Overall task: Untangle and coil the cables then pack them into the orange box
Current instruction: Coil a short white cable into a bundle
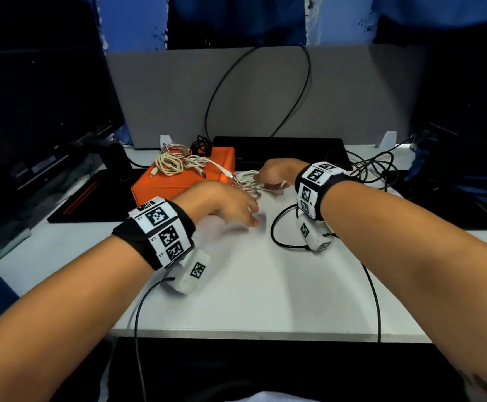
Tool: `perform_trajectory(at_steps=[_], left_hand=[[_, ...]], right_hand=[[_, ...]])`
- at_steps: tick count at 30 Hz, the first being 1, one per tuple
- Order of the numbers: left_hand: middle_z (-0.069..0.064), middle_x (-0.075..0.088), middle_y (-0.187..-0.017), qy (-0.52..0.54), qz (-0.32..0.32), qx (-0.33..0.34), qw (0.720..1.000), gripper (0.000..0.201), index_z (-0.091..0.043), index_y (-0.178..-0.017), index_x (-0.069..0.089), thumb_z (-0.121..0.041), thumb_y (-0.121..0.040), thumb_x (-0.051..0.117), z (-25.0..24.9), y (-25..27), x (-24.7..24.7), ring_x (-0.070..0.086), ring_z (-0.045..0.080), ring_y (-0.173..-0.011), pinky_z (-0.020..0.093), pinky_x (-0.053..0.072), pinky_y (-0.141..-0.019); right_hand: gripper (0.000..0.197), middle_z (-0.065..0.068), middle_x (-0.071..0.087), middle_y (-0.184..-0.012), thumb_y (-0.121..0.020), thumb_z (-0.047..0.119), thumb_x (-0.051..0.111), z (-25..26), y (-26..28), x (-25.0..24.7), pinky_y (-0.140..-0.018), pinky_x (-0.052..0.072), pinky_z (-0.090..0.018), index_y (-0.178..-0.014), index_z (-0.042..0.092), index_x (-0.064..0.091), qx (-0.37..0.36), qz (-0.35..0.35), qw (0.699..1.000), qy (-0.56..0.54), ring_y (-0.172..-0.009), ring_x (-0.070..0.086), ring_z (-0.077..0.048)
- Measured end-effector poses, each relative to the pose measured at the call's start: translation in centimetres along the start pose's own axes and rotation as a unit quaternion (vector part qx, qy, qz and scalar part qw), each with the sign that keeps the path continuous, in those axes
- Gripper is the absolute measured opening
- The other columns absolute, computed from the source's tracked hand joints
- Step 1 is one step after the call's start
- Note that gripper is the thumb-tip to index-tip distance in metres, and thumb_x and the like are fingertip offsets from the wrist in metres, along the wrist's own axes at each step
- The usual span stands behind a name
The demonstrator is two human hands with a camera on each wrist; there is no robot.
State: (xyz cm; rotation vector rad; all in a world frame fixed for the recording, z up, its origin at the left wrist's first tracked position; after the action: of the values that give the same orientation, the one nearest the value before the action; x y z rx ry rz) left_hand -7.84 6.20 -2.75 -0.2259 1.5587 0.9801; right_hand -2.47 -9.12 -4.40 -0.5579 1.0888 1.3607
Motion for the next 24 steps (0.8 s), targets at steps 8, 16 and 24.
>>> perform_trajectory(at_steps=[8, 16, 24], left_hand=[[0.004, 0.042, -0.157, 0.013, -0.038, 0.002, 0.999, 0.060, -0.019, -0.154, 0.042, -0.050, -0.102, 0.050, 0.6, -1.2, 0.2, 0.043, 0.026, -0.140, 0.039, 0.038, -0.114], [0.007, 0.052, -0.147, -0.020, -0.063, -0.009, 0.998, 0.054, -0.015, -0.143, 0.052, -0.050, -0.103, 0.046, 0.1, -2.5, -0.1, 0.049, 0.029, -0.132, 0.041, 0.043, -0.109], [0.011, 0.056, -0.143, -0.018, -0.093, -0.023, 0.995, 0.052, -0.008, -0.139, 0.055, -0.045, -0.104, 0.046, -0.4, -4.2, -0.5, 0.053, 0.030, -0.127, 0.039, 0.045, -0.105]], right_hand=[[0.063, -0.008, 0.065, -0.132, -0.107, 0.061, 0.028, 0.3, 1.8, -3.5, -0.085, 0.041, -0.038, -0.145, 0.017, 0.053, -0.017, -0.041, 0.998, -0.049, -0.108, 0.062, -0.026], [0.068, -0.007, 0.073, -0.117, -0.104, 0.066, 0.030, -1.7, 2.4, -7.2, -0.104, 0.047, -0.046, -0.140, 0.014, 0.054, -0.027, -0.022, 0.999, -0.031, -0.108, 0.069, -0.026], [0.033, -0.008, 0.076, -0.094, -0.099, 0.033, 0.066, -7.8, 4.6, -7.7, -0.085, 0.061, -0.045, -0.119, 0.007, 0.067, 0.048, 0.124, 0.953, 0.273, -0.077, 0.071, -0.026]])
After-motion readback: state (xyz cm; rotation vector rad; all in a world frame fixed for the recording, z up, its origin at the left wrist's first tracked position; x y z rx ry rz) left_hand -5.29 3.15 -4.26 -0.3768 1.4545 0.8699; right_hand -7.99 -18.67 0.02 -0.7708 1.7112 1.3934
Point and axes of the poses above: each hand's wrist, its own y-axis away from the middle knuckle, its own x-axis out of the palm, z = x × y, the point moved 2 cm from there along -y, towards the middle knuckle
